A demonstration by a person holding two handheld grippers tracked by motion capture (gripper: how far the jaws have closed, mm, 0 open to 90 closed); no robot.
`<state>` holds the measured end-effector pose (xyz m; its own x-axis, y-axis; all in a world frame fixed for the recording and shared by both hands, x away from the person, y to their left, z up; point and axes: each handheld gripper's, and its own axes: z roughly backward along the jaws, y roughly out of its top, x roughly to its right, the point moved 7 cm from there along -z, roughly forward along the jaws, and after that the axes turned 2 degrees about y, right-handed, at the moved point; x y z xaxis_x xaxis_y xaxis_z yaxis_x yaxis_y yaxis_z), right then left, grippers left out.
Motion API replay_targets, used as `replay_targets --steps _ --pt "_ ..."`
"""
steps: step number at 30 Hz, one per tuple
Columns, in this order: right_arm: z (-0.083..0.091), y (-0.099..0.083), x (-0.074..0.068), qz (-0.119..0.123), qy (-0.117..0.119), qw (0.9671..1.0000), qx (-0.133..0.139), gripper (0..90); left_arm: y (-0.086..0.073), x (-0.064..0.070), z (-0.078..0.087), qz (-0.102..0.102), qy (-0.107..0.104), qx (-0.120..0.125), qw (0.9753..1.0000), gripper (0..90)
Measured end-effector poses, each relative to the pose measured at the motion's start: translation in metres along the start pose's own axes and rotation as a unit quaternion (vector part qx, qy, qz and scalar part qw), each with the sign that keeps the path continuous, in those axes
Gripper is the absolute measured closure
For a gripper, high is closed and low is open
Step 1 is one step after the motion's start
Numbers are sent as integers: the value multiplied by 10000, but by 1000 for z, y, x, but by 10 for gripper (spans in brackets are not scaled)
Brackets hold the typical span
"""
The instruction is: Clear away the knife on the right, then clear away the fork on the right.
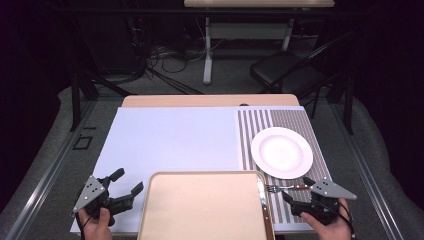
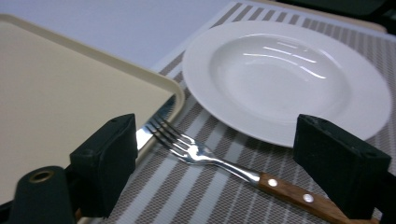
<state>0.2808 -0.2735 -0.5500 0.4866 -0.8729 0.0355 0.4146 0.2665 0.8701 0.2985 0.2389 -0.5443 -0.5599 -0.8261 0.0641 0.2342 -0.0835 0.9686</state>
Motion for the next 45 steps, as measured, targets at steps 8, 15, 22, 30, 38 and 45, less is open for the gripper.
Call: replay_targets --steps 8,15,22,30,38,45 --pt "1 -7 8 -10 66 9999 146 0 0 -2 1 -77 36 -2 10000 156" --pt "-1 -12 11 6 18 10000 94 0 1 -4 3 -95 79 19 9999 156" --pt "6 -8 17 -184 10 9998 102 0 1 -4 4 -163 90 -11 9998 156" --pt "6 -10 18 126 -16 9999 -99 0 1 -3 4 -186 101 -21 9998 156" --pt "3 -6 12 316 129 9991 -265 0 1 -2 3 -204 100 -39 9997 156" --pt "2 -3 14 428 228 9983 -335 0 0 -2 2 -195 106 -53 9997 156"
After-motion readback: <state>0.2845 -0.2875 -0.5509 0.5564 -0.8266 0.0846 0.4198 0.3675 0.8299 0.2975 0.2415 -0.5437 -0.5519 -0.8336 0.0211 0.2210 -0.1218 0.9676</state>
